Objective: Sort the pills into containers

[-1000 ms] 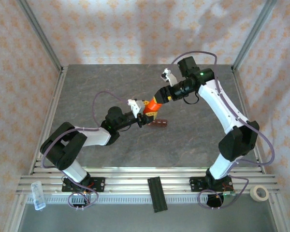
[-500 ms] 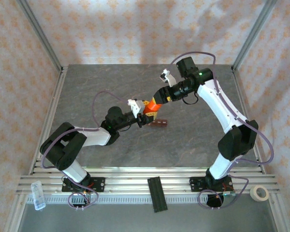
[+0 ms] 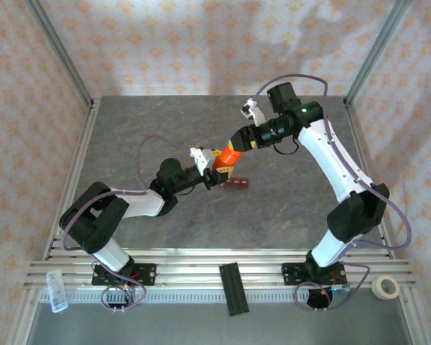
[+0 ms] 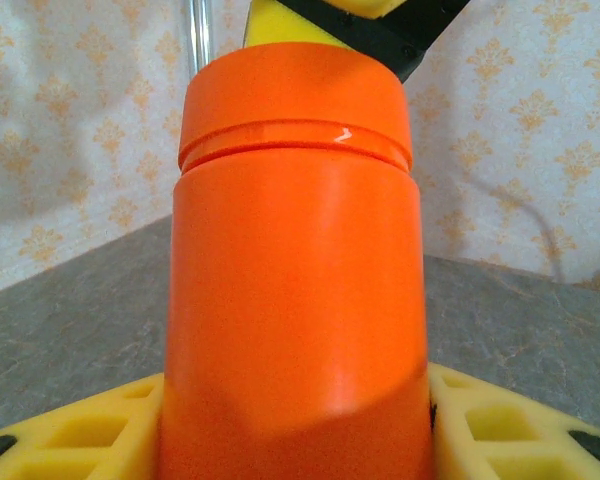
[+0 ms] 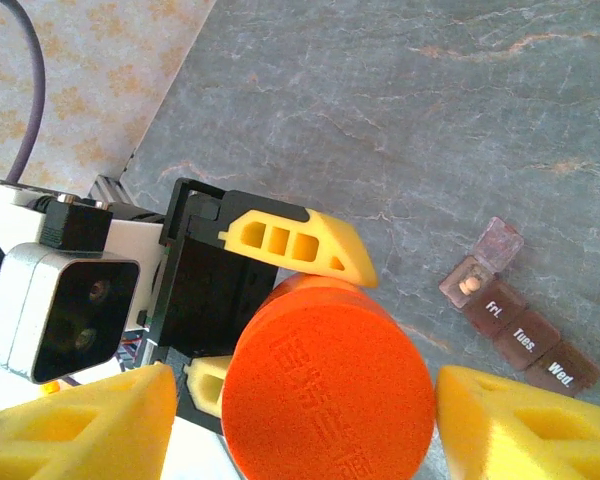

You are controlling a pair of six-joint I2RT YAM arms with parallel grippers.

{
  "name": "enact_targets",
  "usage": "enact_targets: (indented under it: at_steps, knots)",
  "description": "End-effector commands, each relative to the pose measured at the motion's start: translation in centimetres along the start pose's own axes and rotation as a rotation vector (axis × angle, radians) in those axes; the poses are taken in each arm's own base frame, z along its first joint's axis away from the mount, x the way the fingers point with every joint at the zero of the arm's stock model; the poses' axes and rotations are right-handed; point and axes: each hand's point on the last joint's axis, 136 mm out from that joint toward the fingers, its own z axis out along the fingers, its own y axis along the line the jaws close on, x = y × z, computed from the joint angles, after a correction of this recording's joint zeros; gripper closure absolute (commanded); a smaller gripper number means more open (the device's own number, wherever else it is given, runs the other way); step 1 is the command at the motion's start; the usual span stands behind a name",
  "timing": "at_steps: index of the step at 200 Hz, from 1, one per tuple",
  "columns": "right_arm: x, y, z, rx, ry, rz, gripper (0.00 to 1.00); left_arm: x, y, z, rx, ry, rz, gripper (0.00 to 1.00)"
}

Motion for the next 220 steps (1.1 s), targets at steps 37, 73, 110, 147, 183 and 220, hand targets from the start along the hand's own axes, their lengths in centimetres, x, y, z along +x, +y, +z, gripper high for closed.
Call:
enact_targets:
  at_steps: [37, 73, 110, 147, 183, 220]
  knots:
    - [-0.1, 0.1, 0.0, -0.021, -0.013, 0.001, 0.33, -3.3, -0.7, -0.1, 0.027, -0.100, 0.052, 1.00]
    - [-0.1, -0.1, 0.3, -0.022, -0.006, 0.008, 0.42, -3.4, -0.6, -0.1, 0.026, -0.103, 0.053, 1.00]
    - [0.2, -0.5, 0.7, -0.017, 0.003, 0.021, 0.40, -3.5, -0.7, -0.1, 0.028, -0.104, 0.052, 1.00]
    - [0.3, -0.9, 0.9, -0.005, 0.004, 0.028, 0.39, -3.5, -0.7, -0.1, 0.029, -0.104, 0.053, 1.00]
    - [0.4, -0.9, 1.0, -0.013, 0.007, 0.033, 0.46, -3.4, -0.7, -0.1, 0.027, -0.102, 0.050, 1.00]
    - [0.6, -1.1, 1.8, -0.031, 0.008, 0.092, 0.51, -3.5, -0.6, 0.0, 0.026, -0.105, 0.051, 1.00]
